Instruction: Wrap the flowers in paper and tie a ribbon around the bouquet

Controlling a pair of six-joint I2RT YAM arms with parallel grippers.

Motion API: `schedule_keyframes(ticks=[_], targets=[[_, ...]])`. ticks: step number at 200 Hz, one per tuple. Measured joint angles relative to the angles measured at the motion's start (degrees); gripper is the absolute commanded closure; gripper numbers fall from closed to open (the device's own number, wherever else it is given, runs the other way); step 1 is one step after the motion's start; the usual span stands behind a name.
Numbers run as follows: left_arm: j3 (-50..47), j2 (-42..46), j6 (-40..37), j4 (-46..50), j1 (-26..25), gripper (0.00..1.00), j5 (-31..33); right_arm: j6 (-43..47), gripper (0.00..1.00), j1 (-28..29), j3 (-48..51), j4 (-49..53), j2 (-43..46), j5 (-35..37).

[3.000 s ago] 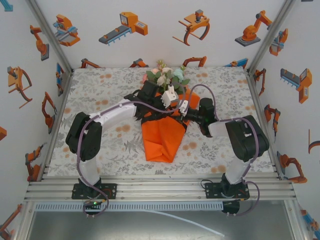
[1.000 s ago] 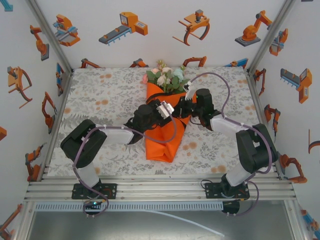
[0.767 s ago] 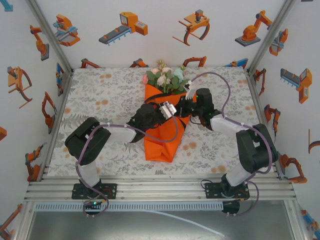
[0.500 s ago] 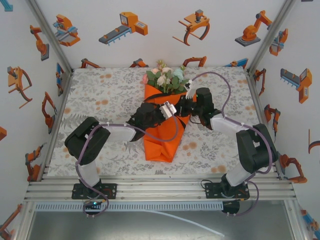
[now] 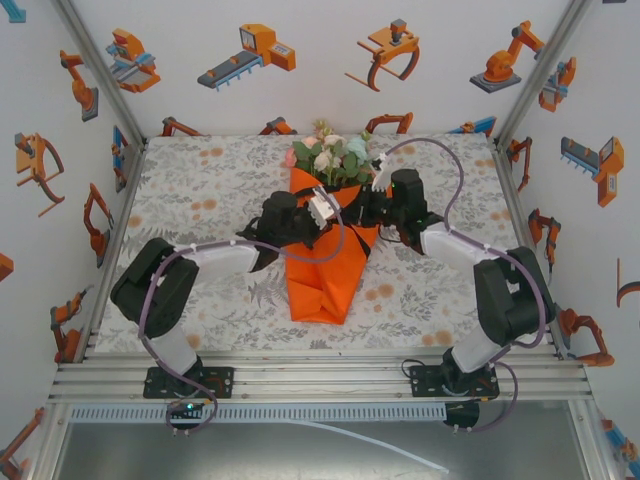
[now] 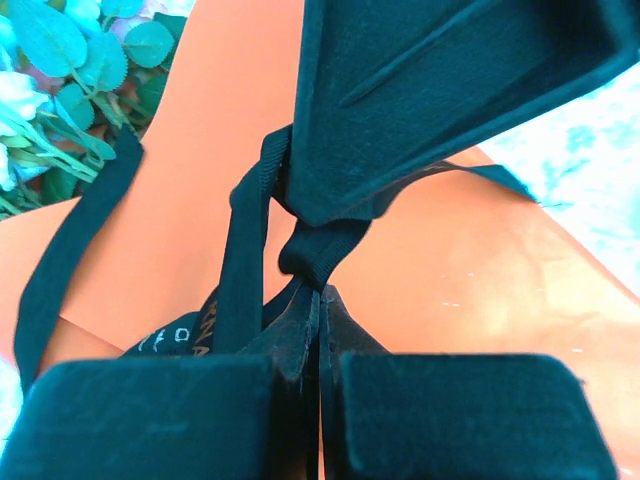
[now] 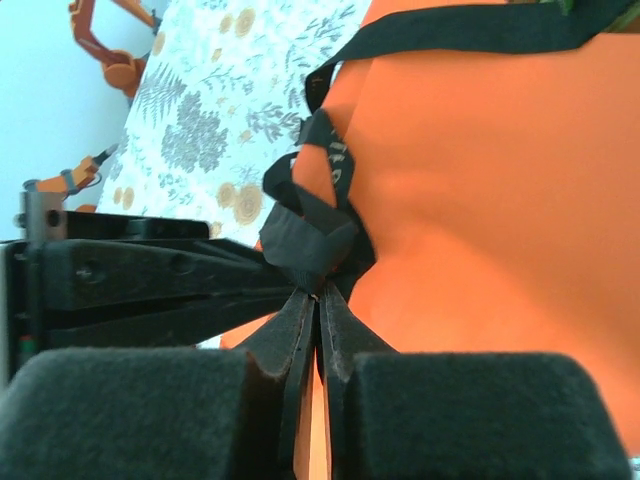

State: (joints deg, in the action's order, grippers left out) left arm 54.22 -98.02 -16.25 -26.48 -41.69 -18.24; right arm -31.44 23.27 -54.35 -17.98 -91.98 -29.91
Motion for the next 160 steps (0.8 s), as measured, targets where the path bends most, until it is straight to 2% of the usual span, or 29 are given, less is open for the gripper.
schedule_keyframes(ticks=[41,65,83,97,124,140,160], targets=[[8.76,1.53,17.22,11.98,3.10,1.00,-7.26,2.97,0.68,0.09,-2.69,2.40,-1.73,5.62],[11.23,1.18,29.90,15.28,6.10,1.00,-11.34,3.41,0.67,0.09,-2.71,3.48,-0.85,7.08],[12.57,0.15,37.40,16.76,7.67,1.00,-13.00,2.45,0.66,0.09,0.81,2.25,3.19,8.63],[12.83,-0.28,41.40,17.75,7.98,1.00,-13.51,1.42,0.64,0.20,6.51,0.48,8.81,10.08],[12.98,-0.33,47.10,18.62,7.87,1.00,-14.49,0.63,0.53,2.84,15.17,-1.05,19.02,13.79],[13.44,-0.33,49.46,18.73,7.69,1.00,-14.88,0.13,0.53,5.68,18.51,-3.98,22.38,14.84],[14.21,-0.33,51.54,19.50,7.58,1.00,-13.90,-0.07,0.55,8.92,20.13,-8.17,22.21,16.24]])
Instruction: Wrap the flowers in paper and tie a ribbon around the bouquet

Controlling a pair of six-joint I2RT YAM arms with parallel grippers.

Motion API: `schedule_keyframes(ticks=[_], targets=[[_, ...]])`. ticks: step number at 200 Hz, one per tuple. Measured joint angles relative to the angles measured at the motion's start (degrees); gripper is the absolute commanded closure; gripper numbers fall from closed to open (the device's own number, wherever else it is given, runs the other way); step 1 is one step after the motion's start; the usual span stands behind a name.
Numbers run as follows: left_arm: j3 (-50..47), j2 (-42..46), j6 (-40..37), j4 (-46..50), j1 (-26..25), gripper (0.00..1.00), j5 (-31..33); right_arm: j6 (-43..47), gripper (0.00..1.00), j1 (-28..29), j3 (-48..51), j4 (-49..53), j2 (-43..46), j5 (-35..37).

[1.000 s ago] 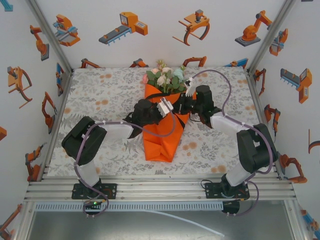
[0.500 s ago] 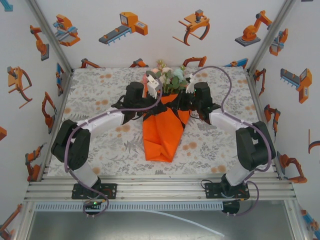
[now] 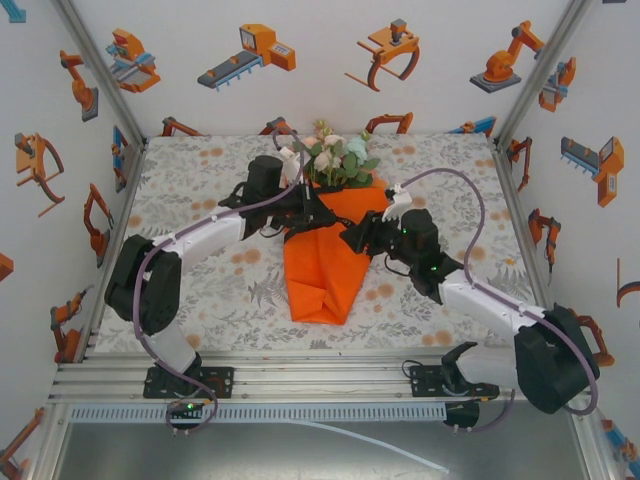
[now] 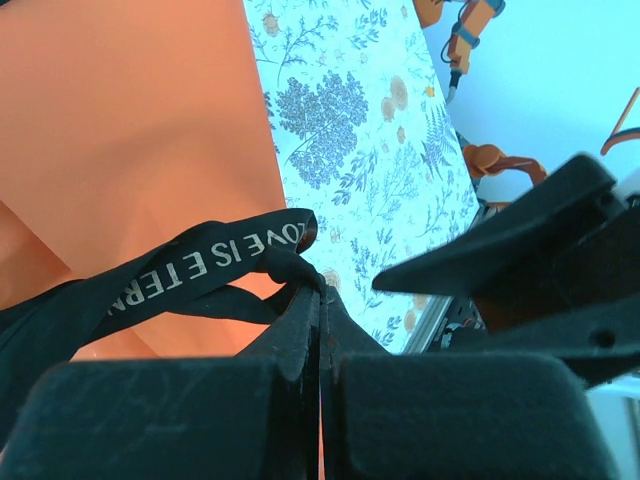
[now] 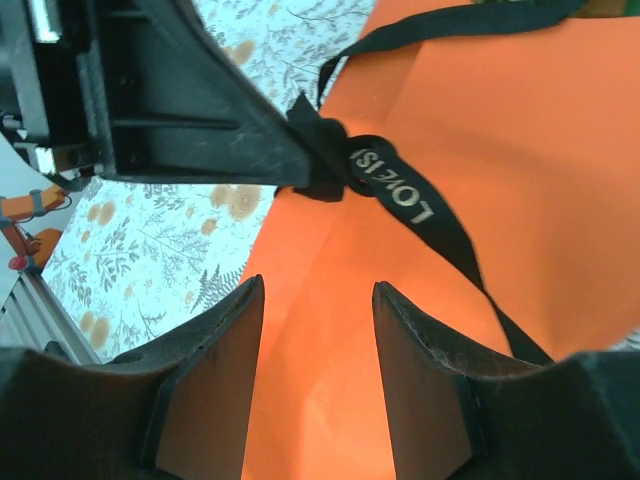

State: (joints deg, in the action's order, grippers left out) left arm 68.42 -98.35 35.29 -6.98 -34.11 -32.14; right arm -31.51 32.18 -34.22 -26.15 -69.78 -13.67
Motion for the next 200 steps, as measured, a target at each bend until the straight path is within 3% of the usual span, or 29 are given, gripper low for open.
schedule_keyframes(ticks=[35,87,133,171,187,200], targets=[[1.97,0.00,4.04,4.85,-0.76,1.00,6.78,0.35,0.56,3.10,0.09,-10.01,-7.41,3.69],[4.52,-0.33,18.67,11.13,-1.60,1.00,17.73,6.01,0.59,4.87,0.09,-23.56,-19.21,7.87],[4.52,-0.66,26.67,11.39,-1.49,1.00,18.91,6.69,0.65,4.87,0.04,-32.50,-24.35,8.24],[4.52,-1.14,30.01,11.50,-1.49,1.00,18.60,6.01,0.64,4.87,-1.38,-36.48,-27.82,7.74],[4.52,-1.16,30.73,11.52,-1.49,1.00,18.58,5.99,0.72,4.87,-2.10,-37.59,-28.30,7.91],[4.52,-1.16,31.01,11.52,-1.46,1.00,18.40,5.84,0.87,4.87,-2.38,-38.29,-28.37,8.50]])
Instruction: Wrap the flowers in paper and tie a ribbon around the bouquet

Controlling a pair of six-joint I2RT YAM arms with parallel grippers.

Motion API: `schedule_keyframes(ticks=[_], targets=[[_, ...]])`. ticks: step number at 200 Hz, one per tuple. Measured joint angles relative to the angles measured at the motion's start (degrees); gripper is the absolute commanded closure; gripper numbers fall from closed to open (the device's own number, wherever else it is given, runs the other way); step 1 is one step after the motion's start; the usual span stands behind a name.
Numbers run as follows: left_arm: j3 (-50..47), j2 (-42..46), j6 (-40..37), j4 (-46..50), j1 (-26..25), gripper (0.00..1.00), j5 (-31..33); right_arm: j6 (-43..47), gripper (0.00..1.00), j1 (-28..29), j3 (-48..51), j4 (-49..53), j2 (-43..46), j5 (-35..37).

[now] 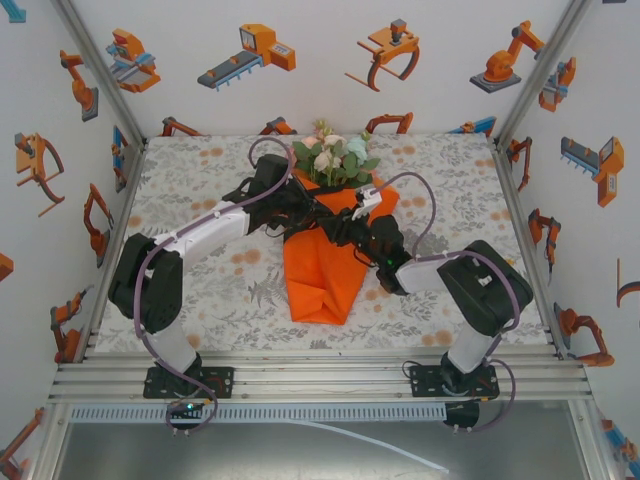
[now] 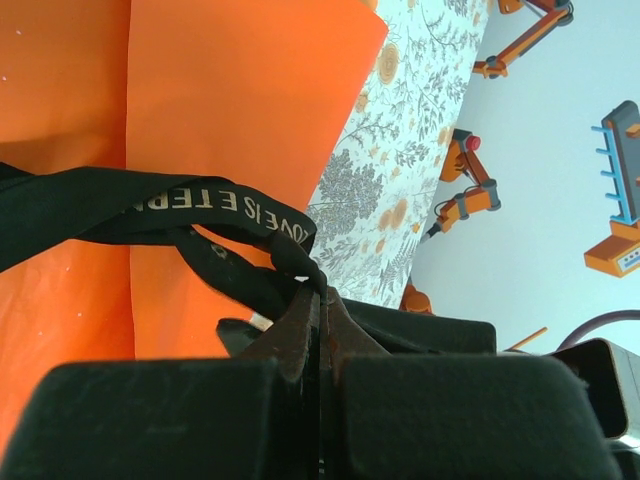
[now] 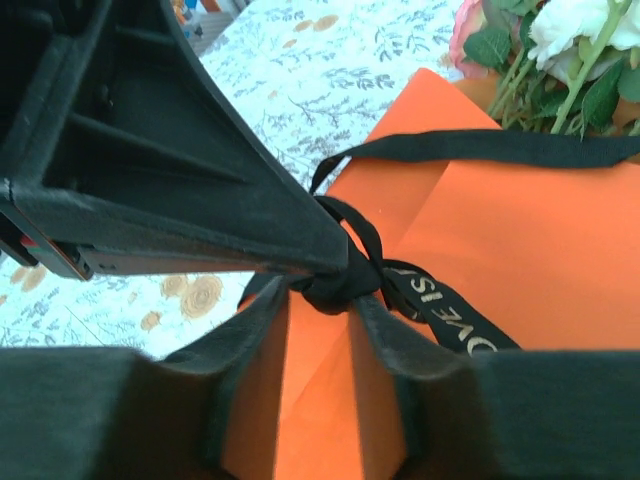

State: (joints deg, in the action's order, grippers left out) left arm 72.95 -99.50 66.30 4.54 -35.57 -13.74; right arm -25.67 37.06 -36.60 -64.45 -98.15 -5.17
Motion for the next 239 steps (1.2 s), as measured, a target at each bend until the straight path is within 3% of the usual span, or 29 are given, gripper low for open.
schedule_keyframes(ticks=[14,33,77,89,142,174,202,223,239], targets=[[0.00,0.00,0.11,-0.04,0.04,1.00,-0.07,-0.15,1.00,0.00,-0.07,-0.48,0.00,0.39],[0.00,0.00,-0.79,-0.04,0.39,1.00,0.17,-0.74,1.00,0.00,0.02,-0.48,0.20,0.11],[-0.79,2.05,-12.00,0.02,0.92,0.56,5.01,-4.17,1.00,-0.07,1.22,10.93,8.26,-5.53],[-1.05,3.32,-16.48,-0.26,1.29,0.50,6.82,-4.59,1.00,-0.13,-0.02,18.16,11.85,-7.72],[-2.14,7.39,-36.52,0.72,1.60,0.47,14.78,-2.10,1.00,-4.76,-17.18,55.67,15.50,-18.99],[-2.25,7.04,-43.95,4.68,2.01,0.46,18.91,8.44,1.00,-7.10,-32.92,83.97,13.40,-17.29],[-2.25,4.70,-45.57,6.93,4.72,0.42,19.58,17.94,1.00,-7.15,-41.72,101.04,11.23,-11.08],[-1.90,0.63,-43.19,7.39,8.72,0.33,16.26,21.88,1.00,-7.15,-42.16,106.40,9.88,-9.09],[-1.81,-3.13,-38.51,6.84,11.98,0.33,12.07,23.06,1.00,-7.15,-40.92,107.27,8.92,-9.09]])
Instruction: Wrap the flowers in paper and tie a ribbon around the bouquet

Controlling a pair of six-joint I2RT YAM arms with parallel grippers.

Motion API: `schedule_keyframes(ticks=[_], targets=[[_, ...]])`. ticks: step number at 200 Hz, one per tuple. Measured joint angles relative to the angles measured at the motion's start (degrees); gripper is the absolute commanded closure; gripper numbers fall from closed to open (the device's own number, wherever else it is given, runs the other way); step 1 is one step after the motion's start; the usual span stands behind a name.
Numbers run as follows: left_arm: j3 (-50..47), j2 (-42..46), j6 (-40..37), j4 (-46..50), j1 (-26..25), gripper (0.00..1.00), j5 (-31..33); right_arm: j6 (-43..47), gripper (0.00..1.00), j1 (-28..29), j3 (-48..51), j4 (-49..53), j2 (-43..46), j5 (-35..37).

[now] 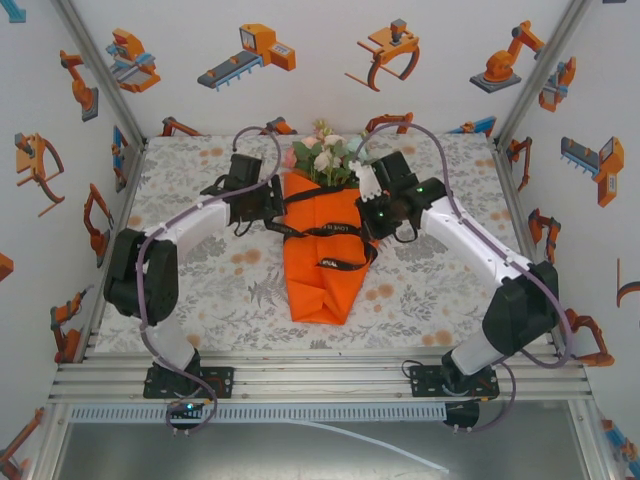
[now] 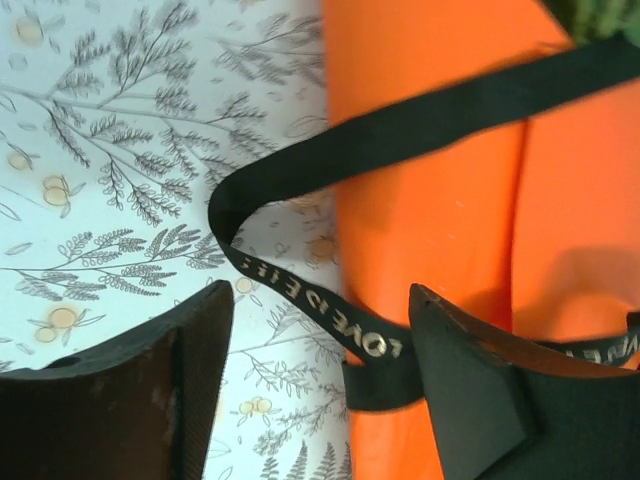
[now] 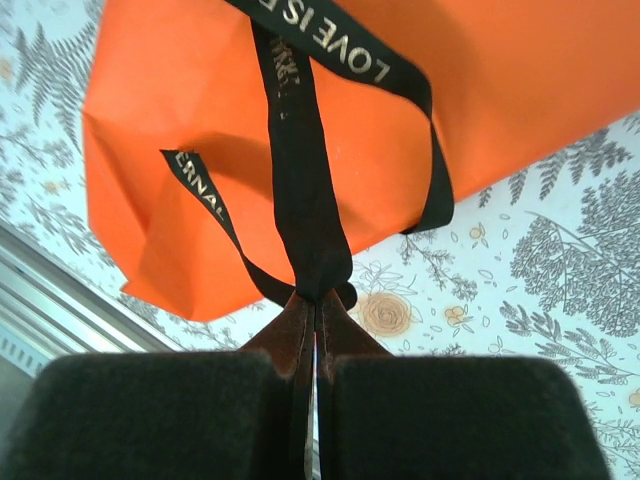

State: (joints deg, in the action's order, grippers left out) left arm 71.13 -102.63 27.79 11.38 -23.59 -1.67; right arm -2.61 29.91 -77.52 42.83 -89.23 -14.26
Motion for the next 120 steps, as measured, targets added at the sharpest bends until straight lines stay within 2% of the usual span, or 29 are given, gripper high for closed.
schedule_keyframes(ticks=[20,40,59,76,90,98,120], targets=[[-0.04,-4.28,7.41,-0.48,3.19,0.34,-3.32,0.26,1.00,0.00,2.69,-1.14,-0.13,-0.90],[-0.70,-6.10,13.70,-1.42,4.04,0.35,-5.16,-0.17,1.00,0.00,4.72,-3.30,-0.13,-2.34],[-1.01,-6.34,18.56,-1.95,3.69,0.43,-6.45,-0.61,1.00,0.00,5.46,-5.25,-0.13,-3.17],[-1.03,-6.78,22.16,-2.97,3.48,0.63,-8.02,-1.05,1.00,0.00,5.57,-6.75,-0.13,-3.26],[-1.03,-7.52,24.28,-3.43,3.48,0.89,-9.07,-1.22,1.00,0.00,5.70,-7.56,-0.13,-2.78],[-1.05,-7.96,25.33,-3.41,3.50,1.00,-9.33,-1.20,1.00,0.00,5.81,-7.74,-0.11,-2.27],[-1.33,-8.33,27.06,-2.49,4.00,1.00,-9.38,0.15,1.00,0.00,6.10,-7.48,0.13,2.51]])
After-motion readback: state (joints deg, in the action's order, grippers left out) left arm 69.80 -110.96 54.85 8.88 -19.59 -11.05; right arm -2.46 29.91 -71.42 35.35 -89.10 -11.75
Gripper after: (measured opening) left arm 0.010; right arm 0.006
